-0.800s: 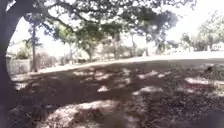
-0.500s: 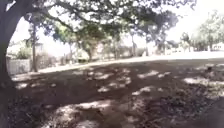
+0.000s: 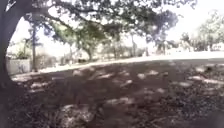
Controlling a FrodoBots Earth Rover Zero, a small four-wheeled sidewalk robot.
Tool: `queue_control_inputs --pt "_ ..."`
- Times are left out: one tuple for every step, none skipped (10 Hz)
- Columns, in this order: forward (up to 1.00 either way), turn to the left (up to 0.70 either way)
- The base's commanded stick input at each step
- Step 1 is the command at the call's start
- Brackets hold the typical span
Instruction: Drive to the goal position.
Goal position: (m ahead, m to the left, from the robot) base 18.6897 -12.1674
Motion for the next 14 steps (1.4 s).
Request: queue_control_inputs --pt "-0.70 -0.22" --pt "-0.70 -0.35" --pt "-0.70 -0.35" --pt "-0.70 -0.35" --pt "-0.70 -0.35" --pt "-0.70 -0.26" --pt "-0.70 -0.03" --pt "-0.70 0.00" --pt "-0.70 0.00" --pt "-0.70 0.00" --pt "-0.70 0.00" --pt "-0.70 0.00" --pt "-0.70 0.00" --pt "-0.70 0.00"
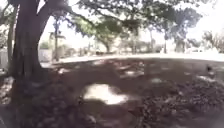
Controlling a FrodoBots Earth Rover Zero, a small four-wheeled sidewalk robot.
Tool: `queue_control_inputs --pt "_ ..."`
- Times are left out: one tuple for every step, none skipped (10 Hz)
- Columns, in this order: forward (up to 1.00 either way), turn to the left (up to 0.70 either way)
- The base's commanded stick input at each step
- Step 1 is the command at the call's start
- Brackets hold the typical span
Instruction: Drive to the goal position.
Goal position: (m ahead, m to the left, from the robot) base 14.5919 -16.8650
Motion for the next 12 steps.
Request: queue_control_inputs --pt "-0.53 0.00" --pt "0.00 0.00" --pt "0.00 0.00" --pt "0.00 0.00" --pt "0.00 0.00" --pt "0.00 0.00" --pt "0.00 0.00" --pt "0.00 0.00" --pt "0.00 0.00" --pt "0.00 0.00" --pt "-0.26 0.00" --pt "-0.65 0.00"
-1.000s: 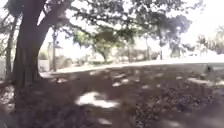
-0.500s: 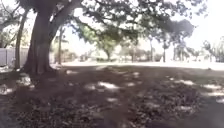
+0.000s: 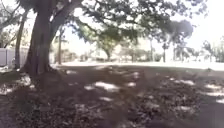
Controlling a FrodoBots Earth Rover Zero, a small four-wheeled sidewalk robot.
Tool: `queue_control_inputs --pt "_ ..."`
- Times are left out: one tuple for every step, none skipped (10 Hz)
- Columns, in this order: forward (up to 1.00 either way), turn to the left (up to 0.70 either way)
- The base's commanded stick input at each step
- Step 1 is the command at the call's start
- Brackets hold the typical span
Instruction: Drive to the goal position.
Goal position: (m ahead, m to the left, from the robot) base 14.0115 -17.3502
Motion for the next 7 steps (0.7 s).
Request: queue_control_inputs --pt "-0.70 0.00" --pt "-0.70 0.00" --pt "-0.70 0.00" --pt "-0.70 0.00" --pt "-0.70 0.00" --pt "-0.70 0.00" --pt "-0.70 0.00"
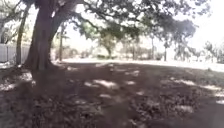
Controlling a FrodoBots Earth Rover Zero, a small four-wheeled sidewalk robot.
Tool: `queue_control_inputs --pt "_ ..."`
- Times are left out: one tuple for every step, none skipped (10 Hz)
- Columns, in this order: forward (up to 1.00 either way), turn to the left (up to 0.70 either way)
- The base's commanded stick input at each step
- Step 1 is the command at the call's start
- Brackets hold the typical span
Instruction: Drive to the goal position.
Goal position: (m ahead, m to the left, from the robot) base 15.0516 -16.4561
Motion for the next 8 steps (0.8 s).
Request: queue_control_inputs --pt "-0.70 0.00" --pt "-0.70 0.00" --pt "-0.70 0.00" --pt "-0.70 0.00" --pt "-0.64 0.00" --pt "0.00 0.00" --pt "0.00 0.00" --pt "0.00 0.00"
